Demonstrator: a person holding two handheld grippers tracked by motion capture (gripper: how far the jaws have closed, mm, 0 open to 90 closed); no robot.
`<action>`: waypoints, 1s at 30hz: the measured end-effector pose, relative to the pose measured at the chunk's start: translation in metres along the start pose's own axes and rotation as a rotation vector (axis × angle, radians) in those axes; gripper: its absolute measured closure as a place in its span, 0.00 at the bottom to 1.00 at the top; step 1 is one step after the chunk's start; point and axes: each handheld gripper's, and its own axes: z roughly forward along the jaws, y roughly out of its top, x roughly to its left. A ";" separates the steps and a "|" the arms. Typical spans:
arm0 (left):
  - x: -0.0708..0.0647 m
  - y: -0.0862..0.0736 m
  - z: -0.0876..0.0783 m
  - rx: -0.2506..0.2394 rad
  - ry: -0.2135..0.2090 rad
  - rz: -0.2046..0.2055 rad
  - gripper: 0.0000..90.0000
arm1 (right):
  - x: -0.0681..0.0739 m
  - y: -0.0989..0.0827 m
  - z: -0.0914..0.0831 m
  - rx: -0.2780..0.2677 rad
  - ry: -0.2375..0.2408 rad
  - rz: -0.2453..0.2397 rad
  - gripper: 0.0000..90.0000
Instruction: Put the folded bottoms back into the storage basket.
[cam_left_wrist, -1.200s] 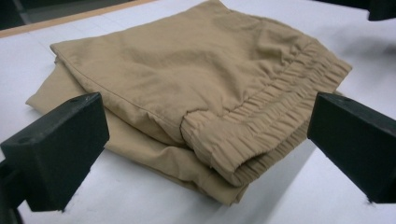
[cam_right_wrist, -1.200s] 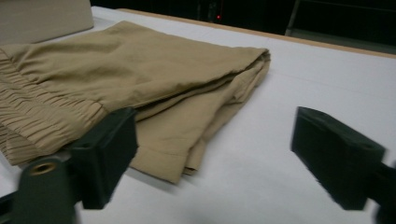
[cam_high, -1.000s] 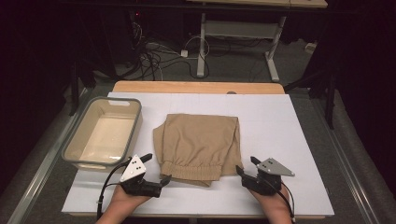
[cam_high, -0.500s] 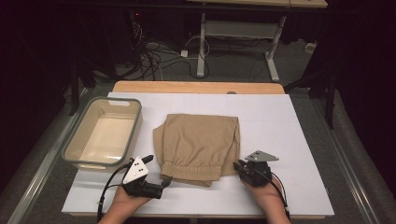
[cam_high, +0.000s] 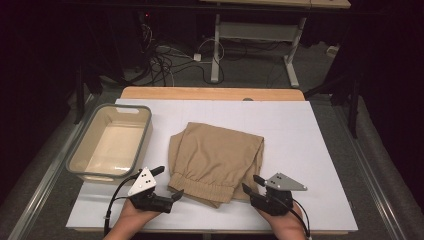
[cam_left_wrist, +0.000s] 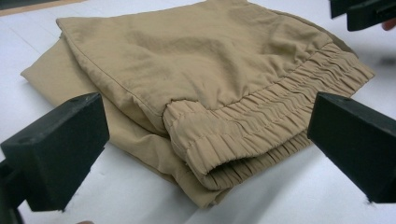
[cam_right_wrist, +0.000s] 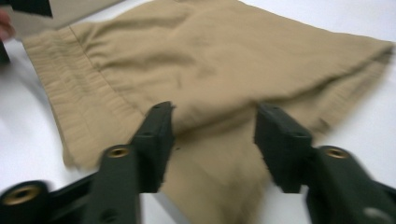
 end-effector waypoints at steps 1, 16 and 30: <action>0.000 0.000 0.000 0.000 -0.001 -0.001 0.00 | 0.000 0.006 0.015 0.018 0.006 0.021 0.43; -0.003 -0.001 -0.001 -0.014 0.009 0.019 0.00 | -0.035 0.022 0.068 0.141 -0.119 0.085 0.34; -0.004 0.000 0.000 0.006 0.039 0.025 0.00 | -0.054 0.033 0.089 0.178 -0.101 0.005 0.89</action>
